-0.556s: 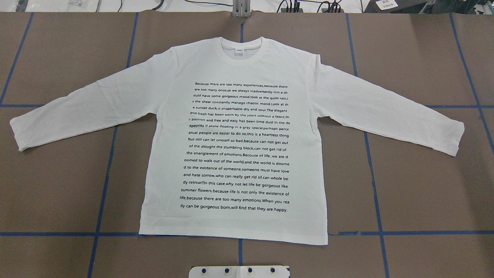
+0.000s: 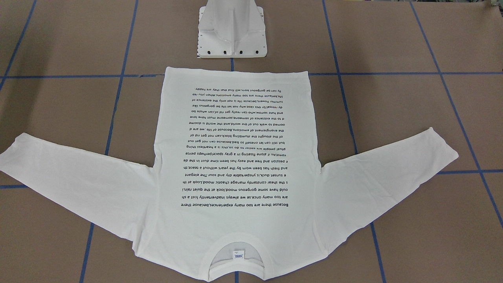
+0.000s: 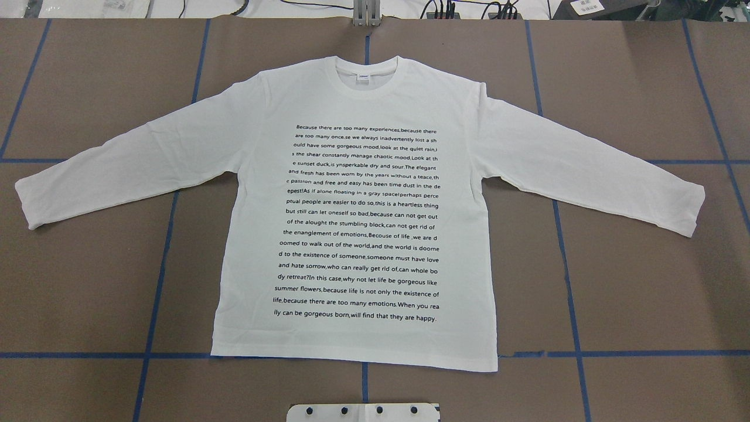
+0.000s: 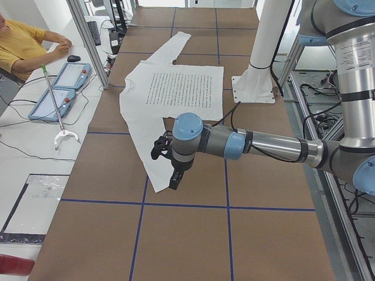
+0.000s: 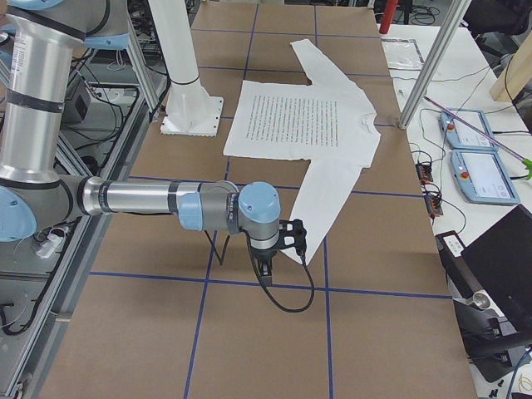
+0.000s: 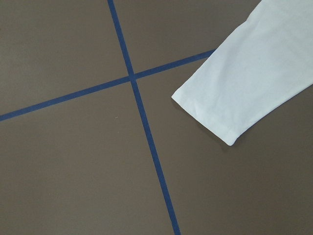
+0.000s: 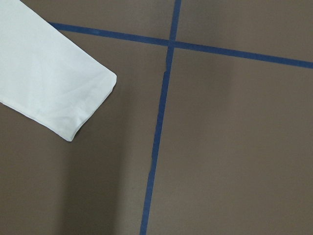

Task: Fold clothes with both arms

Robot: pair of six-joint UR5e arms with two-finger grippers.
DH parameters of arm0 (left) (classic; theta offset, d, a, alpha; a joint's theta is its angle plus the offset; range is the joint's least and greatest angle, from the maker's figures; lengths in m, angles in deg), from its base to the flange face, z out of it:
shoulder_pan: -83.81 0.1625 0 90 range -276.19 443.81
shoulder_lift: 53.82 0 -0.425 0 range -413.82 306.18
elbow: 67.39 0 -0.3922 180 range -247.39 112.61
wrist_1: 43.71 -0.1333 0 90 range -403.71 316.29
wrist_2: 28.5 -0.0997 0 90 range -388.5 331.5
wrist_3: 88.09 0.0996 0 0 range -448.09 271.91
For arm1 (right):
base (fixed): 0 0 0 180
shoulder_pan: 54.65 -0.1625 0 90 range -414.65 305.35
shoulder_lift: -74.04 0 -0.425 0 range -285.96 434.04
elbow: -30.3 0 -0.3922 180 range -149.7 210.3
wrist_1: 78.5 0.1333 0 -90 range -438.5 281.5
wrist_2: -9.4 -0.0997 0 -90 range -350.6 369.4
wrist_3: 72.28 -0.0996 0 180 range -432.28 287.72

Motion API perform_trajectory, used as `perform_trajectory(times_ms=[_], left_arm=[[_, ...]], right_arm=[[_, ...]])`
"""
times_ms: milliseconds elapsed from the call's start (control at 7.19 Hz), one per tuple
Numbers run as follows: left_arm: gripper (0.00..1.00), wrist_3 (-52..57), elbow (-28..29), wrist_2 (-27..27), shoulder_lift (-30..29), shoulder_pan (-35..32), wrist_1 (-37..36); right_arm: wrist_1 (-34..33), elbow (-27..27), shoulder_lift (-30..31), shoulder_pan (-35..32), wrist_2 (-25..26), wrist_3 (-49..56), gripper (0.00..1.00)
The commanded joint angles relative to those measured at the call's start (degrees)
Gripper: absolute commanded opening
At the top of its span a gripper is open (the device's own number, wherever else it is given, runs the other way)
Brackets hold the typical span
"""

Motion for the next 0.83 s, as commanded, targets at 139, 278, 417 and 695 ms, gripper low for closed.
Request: perform_trajectory(times_ms=[139, 278, 417, 695], left_arm=[[1.0, -0.04, -3.1, -0.23, -1.25, 0.06, 10.32], [1.0, -1.26, -1.71, -1.71, -3.43, -0.12, 19.17], [1.0, -3.8, 0.66, -2.33, -4.59, -0.03, 24.22], [1.0, -4.26, 8.54, -2.16, -6.78, -0.03, 30.81]], right_arm=[[13.85, -4.02, -0.17, -0.03, 0.63, -0.46, 1.0], [17.93, -3.06, -0.43, -0.03, 0.72, -1.42, 1.0], [18.32, 0.78, -1.92, -0.03, 0.11, -5.43, 1.0], [28.1, 8.59, -2.54, 0.06, -0.77, -6.17, 1.0]])
